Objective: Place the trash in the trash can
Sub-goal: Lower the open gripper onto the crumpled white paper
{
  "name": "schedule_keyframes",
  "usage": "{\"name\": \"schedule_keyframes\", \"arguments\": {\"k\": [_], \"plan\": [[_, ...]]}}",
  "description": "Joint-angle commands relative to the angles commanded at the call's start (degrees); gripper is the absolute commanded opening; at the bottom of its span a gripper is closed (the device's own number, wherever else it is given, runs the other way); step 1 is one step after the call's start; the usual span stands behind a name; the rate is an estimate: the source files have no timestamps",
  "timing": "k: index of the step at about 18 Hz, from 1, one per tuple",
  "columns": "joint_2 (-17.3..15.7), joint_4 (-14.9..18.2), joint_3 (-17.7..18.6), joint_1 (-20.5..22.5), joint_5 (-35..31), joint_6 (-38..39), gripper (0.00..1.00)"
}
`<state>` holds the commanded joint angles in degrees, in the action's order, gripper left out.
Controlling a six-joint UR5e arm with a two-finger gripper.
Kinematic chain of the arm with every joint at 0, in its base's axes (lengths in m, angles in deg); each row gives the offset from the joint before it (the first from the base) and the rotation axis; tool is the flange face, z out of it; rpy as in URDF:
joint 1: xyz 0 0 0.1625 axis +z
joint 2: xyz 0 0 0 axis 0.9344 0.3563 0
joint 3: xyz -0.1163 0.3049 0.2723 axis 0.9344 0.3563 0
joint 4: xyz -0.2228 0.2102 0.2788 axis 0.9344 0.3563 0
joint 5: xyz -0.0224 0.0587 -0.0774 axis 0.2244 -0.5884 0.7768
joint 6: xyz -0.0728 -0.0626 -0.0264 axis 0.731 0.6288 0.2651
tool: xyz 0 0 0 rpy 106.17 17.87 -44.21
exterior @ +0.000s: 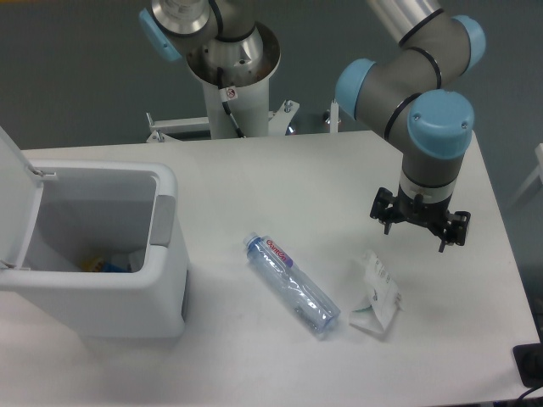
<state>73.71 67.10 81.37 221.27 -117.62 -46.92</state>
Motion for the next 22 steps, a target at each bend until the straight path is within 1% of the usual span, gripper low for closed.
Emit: {"name": "schedule_keyframes", "arguments": {"k": [9, 15, 17, 19, 20, 22], "plan": [[-0.09, 0.26, 0.0, -0.09, 0.26, 0.18, 1.0], [0.0, 0.0, 1.58, -0.61, 0.61, 1.66, 1.0], [-0.17, -2.71, 4.03, -0.7, 0.7, 4.03, 1.0], [-0.26, -7.18, 6.67, -1.14, 0.7, 6.49, 1.0], [0.08, -8.69, 7.38, -2.19, 0.7, 7.9, 1.0], [1.49, -9.4, 7.21, -2.9, 0.44, 9.75, 1.0]]}}
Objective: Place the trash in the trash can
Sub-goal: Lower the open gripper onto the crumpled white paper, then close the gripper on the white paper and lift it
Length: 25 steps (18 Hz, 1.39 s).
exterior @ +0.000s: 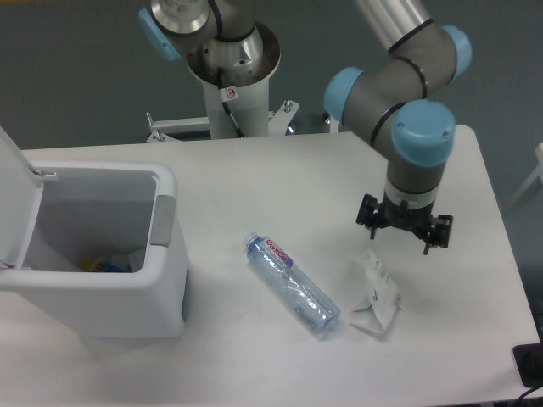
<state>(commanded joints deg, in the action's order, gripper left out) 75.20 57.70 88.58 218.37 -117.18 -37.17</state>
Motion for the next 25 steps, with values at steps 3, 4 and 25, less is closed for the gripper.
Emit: {"name": "schedule_keyframes", "arguments": {"k": [3, 4, 25], "plan": [[1.76, -0.09, -0.88, -1.41, -0.26, 1.41, 1.0], [2.46, -0.09, -1.14, -1.76, -0.27, 1.41, 1.0], [7.92, 0.0, -6.33, -4.13, -0.27, 8.18, 0.0]]}}
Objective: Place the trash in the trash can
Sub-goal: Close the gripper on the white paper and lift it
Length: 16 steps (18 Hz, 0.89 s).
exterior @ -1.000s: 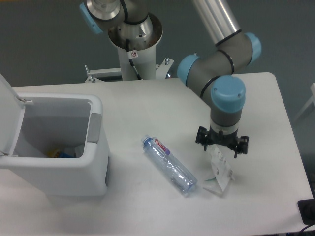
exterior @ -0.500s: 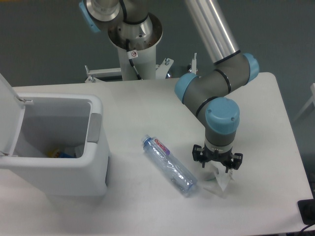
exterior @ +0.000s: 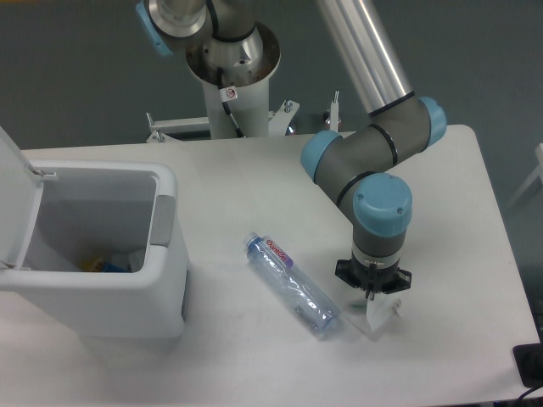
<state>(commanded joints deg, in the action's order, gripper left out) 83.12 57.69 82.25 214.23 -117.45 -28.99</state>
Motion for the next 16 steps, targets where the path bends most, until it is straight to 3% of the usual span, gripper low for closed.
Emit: {"name": "schedule_keyframes", "arguments": {"k": [9, 11, 16], "plan": [[-0.35, 0.0, -0.61, 0.0, 0.53, 0.09, 0.0], [-0.35, 0.09, -2.89, 0.44, 1.4, 0.09, 0.01], [-0.97, 0.09, -6.32, 2.45, 10.61, 5.26, 0.02]]}}
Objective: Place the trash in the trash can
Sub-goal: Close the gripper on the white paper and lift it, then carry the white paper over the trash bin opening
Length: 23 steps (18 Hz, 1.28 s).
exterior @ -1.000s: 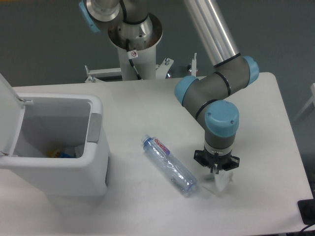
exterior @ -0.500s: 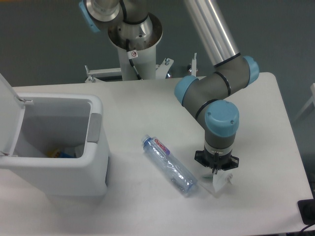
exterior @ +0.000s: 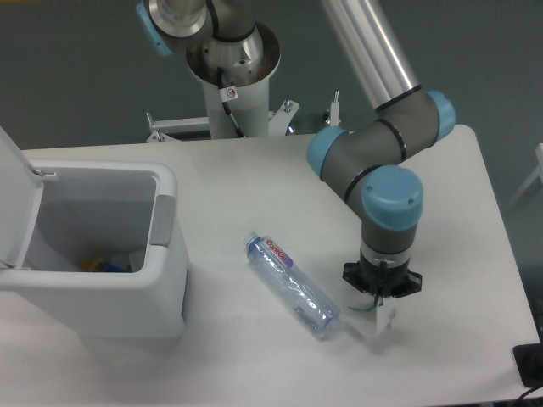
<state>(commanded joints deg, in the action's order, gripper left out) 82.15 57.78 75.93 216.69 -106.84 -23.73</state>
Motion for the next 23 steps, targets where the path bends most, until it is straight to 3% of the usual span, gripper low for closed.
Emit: {"name": "schedule_keyframes", "arguments": {"k": [4, 11, 16, 23], "plan": [[-1.58, 0.0, -3.52, 2.11, 10.29, 2.99, 0.03], [-7.55, 0.09, -3.44, 1.33, 16.28, 7.91, 0.03], [-11.59, 0.09, -3.44, -2.88, 19.09, 11.08, 0.03], [-17.04, 0.17, -2.38, -4.39, 31.38, 14.86, 0.04]]}}
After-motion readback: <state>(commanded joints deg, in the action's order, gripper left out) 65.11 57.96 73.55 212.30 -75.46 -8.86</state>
